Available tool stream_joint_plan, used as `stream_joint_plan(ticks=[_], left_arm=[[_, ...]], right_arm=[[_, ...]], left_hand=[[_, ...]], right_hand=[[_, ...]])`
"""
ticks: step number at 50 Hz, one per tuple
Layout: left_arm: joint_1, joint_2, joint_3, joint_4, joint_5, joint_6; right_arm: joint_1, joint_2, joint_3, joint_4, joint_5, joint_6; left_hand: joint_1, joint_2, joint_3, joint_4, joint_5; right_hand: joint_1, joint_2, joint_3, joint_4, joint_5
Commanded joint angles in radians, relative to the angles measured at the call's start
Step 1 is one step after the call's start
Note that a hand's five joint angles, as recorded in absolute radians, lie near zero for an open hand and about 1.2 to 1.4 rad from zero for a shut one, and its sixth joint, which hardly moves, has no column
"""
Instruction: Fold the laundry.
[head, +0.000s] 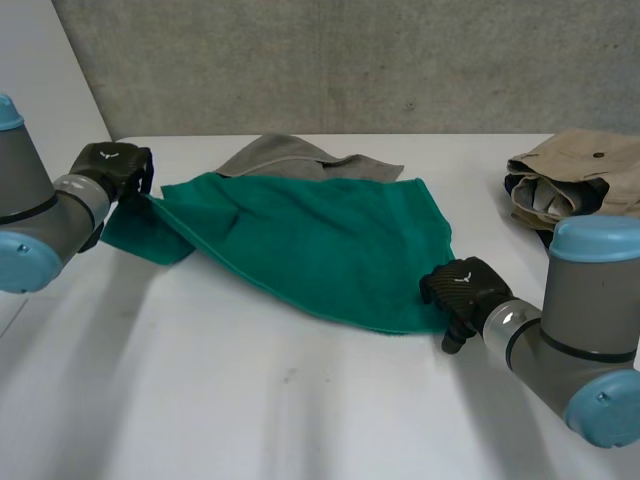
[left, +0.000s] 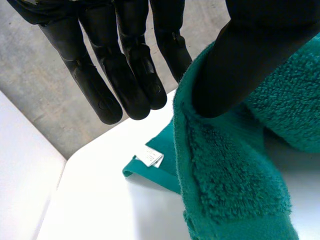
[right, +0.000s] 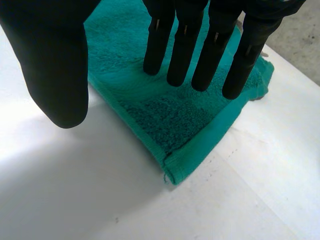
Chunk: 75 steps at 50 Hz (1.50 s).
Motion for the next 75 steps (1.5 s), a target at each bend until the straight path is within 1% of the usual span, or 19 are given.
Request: stream_joint_plan(ticks=[1, 13, 26, 29, 30, 35, 37, 41, 42, 45, 46, 48, 50, 54, 57, 64, 68, 69, 75], left_arm=[[-0.011, -0.045, 0.087, -0.063, -0.052, -0.001], [-0.015, -0.052, 0.118, -0.091, -0.06, -0.003], [-0.009, -0.043, 0.097, -0.095, -0.055, -0.001], [-0.009, -0.04, 0.088, -0.095, -0.057, 0.002], [-0.008, -0.037, 0.078, -0.097, -0.057, 0.003], [-0.002, -0.007, 0.023, -0.12, -0.052, 0.039], [0.0, 0.016, -0.009, -0.137, -0.044, 0.071], [0.008, 0.11, -0.133, -0.219, 0.003, 0.193], [0.012, 0.156, -0.196, -0.268, 0.031, 0.256], [0.014, 0.228, -0.296, -0.357, 0.063, 0.376], [0.014, 0.269, -0.363, -0.421, 0.08, 0.464], [0.017, 0.306, -0.429, -0.474, 0.091, 0.56], [0.027, 0.348, -0.509, -0.534, 0.104, 0.69], [0.026, 0.368, -0.566, -0.549, 0.117, 0.83], [0.011, 0.35, -0.549, -0.533, 0.111, 0.849], [-0.034, 0.212, -0.361, -0.427, 0.051, 0.807], [-0.057, 0.127, -0.206, -0.361, 0.038, 0.787], [-0.064, 0.091, -0.131, -0.326, 0.038, 0.78], [-0.091, -0.006, 0.188, -0.204, 0.028, 0.714]], right_arm=[[-0.001, 0.039, -0.013, -0.091, 0.009, -0.012], [-0.017, 0.136, -0.105, -0.108, 0.031, -0.017], [-0.007, 0.159, -0.173, -0.117, 0.037, -0.014], [-0.004, 0.167, -0.191, -0.119, 0.034, -0.012], [-0.004, 0.17, -0.2, -0.119, 0.031, -0.012], [-0.011, 0.154, -0.222, -0.096, 0.026, -0.024], [-0.009, 0.138, -0.211, -0.061, 0.025, -0.04], [-0.023, 0.015, -0.16, 0.112, 0.0, -0.165], [-0.044, -0.048, -0.125, 0.234, -0.017, -0.261], [-0.086, -0.135, -0.058, 0.477, -0.038, -0.439], [-0.118, -0.183, -0.009, 0.631, -0.044, -0.559], [-0.156, -0.227, 0.03, 0.74, -0.058, -0.677], [-0.188, -0.267, 0.042, 0.723, -0.098, -0.759], [-0.196, -0.26, 0.022, 0.665, -0.114, -0.72], [-0.199, -0.235, -0.002, 0.653, -0.106, -0.692], [-0.17, -0.09, -0.129, 0.611, -0.074, -0.591], [-0.156, -0.011, -0.241, 0.504, -0.041, -0.494], [-0.15, 0.024, -0.301, 0.443, -0.029, -0.454], [-0.11, 0.114, -0.569, 0.283, 0.018, -0.327]], left_hand=[[0.224, 0.197, 0.203, 0.197, 0.231], [0.224, 0.197, 0.203, 0.197, 0.231], [0.224, 0.197, 0.203, 0.197, 0.231], [0.224, 0.197, 0.203, 0.197, 0.231], [0.224, 0.197, 0.203, 0.197, 0.231], [0.224, 0.197, 0.203, 0.197, 0.231], [0.224, 0.197, 0.203, 0.197, 0.231], [0.224, 0.197, 0.203, 0.197, 0.231], [0.224, 0.197, 0.203, 0.197, 0.231], [0.224, 0.197, 0.203, 0.197, 0.231], [0.224, 0.197, 0.203, 0.197, 0.231], [0.224, 0.197, 0.203, 0.197, 0.231], [0.224, 0.197, 0.203, 0.197, 0.231], [0.224, 0.197, 0.203, 0.197, 0.231], [0.224, 0.197, 0.203, 0.197, 0.231], [0.224, 0.197, 0.203, 0.197, 0.231], [0.224, 0.197, 0.203, 0.197, 0.231], [0.224, 0.197, 0.203, 0.197, 0.231], [0.224, 0.197, 0.203, 0.197, 0.231]], right_hand=[[0.157, 0.151, 0.15, 0.153, 0.149], [0.239, 0.233, 0.232, 0.235, 0.231], [0.354, 0.348, 0.346, 0.35, 0.345], [0.503, 0.497, 0.496, 0.499, 0.495], [0.73, 0.724, 0.723, 0.726, 0.722], [0.771, 0.765, 0.764, 0.767, 0.763], [0.771, 0.765, 0.764, 0.767, 0.763], [0.771, 0.765, 0.764, 0.767, 0.763], [0.771, 0.765, 0.764, 0.767, 0.763], [0.771, 0.765, 0.764, 0.767, 0.763], [0.771, 0.765, 0.764, 0.767, 0.763], [0.771, 0.765, 0.764, 0.767, 0.763], [0.771, 0.765, 0.764, 0.767, 0.763], [0.771, 0.765, 0.764, 0.767, 0.763], [0.771, 0.765, 0.764, 0.767, 0.763], [0.771, 0.765, 0.764, 0.767, 0.763], [0.771, 0.765, 0.764, 0.767, 0.763], [0.771, 0.765, 0.764, 0.767, 0.763], [0.771, 0.765, 0.764, 0.767, 0.763]])
